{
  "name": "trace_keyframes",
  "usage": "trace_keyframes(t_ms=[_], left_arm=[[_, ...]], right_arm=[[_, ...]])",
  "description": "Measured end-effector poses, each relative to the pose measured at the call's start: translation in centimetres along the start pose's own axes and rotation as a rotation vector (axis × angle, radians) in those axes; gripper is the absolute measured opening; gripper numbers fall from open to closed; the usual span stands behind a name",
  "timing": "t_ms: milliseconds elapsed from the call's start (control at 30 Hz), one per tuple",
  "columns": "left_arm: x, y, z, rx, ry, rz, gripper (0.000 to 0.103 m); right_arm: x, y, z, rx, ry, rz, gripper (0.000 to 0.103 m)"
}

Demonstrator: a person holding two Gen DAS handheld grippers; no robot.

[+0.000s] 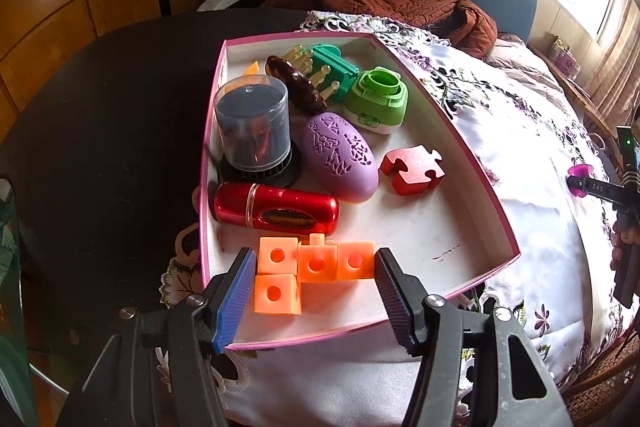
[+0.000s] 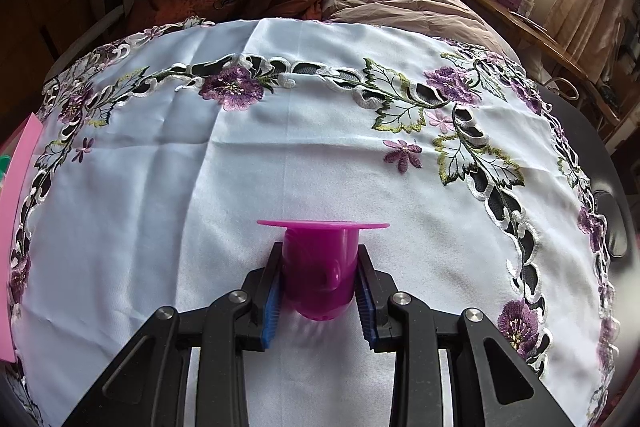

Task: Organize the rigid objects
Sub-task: 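Carry the orange cubes into the tray and open the left gripper, then carry the pink suction cup over the tray with the right gripper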

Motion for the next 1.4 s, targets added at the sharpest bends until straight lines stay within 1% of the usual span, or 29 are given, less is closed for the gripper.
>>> trace_keyframes(t_ms=[267,700,1000,1167,1400], left_arm=[[-0.1,0.3,-1.1,-0.017,-0.027,-0.002,0.064],[-0.3,1.0,-2.0,-0.004,-0.055,-0.029,0.065],[-0.8,1.4,-2.6,0.013,-0.081,-0.054,0.065],[-0.9,1.9,-2.9,0.025,-0.093,-0.082,0.065],[-1.0,3.0,-3.1,0.028,-0.097,-0.128,0.065]], right_arm=[[0.1,0.0,-0.1,-0.003,0.003,0.007,0.032],[0.5,0.2,-0.3,0.012,0.007,-0.013,0.032],[0.6,0.6,-0.6,0.014,0.025,-0.026,0.032],[0.6,1.6,-1.3,0.005,0.021,-0.056,0.032],[0.3,4.5,-3.0,-0.045,-0.014,-0.104,0.032]])
Point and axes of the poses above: each gripper's, at about its wrist camera, not at the fingertips, and z roughly the way its jaws point, y to its left, x to its underside, the point moved 7 cm from there along z, roughly the way its jaws point, and after that the axes turned 7 degrees about -x, right-handed, at the moved point
